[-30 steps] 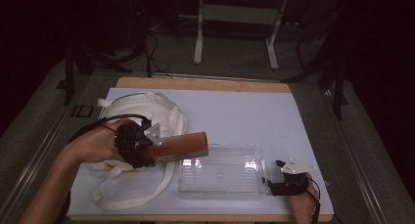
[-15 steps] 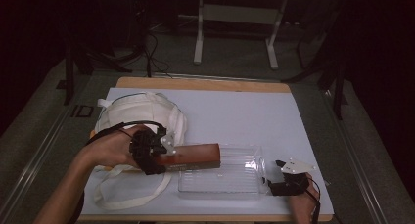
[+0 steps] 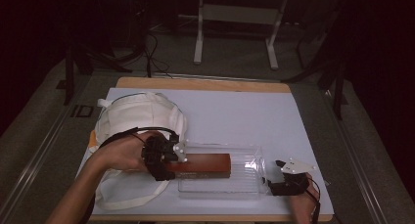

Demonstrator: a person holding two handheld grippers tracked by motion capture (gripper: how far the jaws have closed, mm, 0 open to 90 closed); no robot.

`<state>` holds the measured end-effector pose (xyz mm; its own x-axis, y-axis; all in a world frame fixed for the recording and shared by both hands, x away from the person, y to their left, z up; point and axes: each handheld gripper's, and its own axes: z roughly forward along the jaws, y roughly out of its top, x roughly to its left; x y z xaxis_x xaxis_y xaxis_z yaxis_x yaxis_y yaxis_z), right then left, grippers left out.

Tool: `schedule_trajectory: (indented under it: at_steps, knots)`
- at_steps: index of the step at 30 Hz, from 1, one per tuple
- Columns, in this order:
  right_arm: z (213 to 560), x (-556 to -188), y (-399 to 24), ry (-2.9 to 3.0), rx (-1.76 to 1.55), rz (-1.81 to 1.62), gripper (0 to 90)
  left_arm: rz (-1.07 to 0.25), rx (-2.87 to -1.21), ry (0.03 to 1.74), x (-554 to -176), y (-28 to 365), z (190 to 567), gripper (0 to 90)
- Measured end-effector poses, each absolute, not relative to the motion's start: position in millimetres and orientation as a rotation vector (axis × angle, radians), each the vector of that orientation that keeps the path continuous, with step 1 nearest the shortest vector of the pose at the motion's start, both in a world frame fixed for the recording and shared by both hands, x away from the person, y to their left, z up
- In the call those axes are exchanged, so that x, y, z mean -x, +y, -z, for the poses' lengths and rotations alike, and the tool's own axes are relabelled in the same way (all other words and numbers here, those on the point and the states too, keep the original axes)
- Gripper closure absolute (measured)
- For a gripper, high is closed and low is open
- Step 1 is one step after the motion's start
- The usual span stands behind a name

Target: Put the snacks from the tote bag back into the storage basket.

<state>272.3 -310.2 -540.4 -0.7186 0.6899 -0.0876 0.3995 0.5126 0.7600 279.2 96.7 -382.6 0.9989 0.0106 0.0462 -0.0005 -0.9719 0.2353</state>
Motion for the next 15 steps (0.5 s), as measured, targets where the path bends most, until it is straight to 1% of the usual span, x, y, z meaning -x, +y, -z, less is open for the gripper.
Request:
schedule_trajectory:
  at_steps: [11,15]
  knots:
    - [540,-272,-310,2.379,-0.9,-1.051,14.4,-0.071,-2.951,-0.025,-275,84,393,44.0]
    - [540,-272,-310,2.38,-0.898,-1.05,14.4,-0.094,-2.951,-0.031,-273,80,399,44.0]
